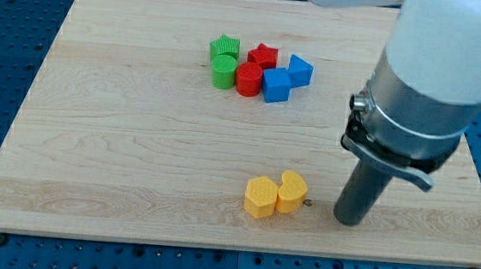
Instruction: Separate the yellow heart and yellow hexagon
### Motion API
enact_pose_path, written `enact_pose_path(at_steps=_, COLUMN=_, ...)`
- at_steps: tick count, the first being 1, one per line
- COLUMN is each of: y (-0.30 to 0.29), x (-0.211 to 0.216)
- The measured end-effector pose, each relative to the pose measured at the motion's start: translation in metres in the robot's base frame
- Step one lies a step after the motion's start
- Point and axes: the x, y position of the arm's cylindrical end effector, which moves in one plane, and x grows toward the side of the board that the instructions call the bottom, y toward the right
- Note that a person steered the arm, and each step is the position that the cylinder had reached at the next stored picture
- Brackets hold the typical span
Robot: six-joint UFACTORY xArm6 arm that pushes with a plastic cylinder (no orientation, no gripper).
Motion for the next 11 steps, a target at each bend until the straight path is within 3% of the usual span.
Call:
enact_pose_path(at_steps=2, y=-0.009, x=0.022)
enact_pose_path(at_steps=5, y=-0.042, x=-0.017)
enact_pose_path(at_steps=11, y=-0.096, x=-0.017)
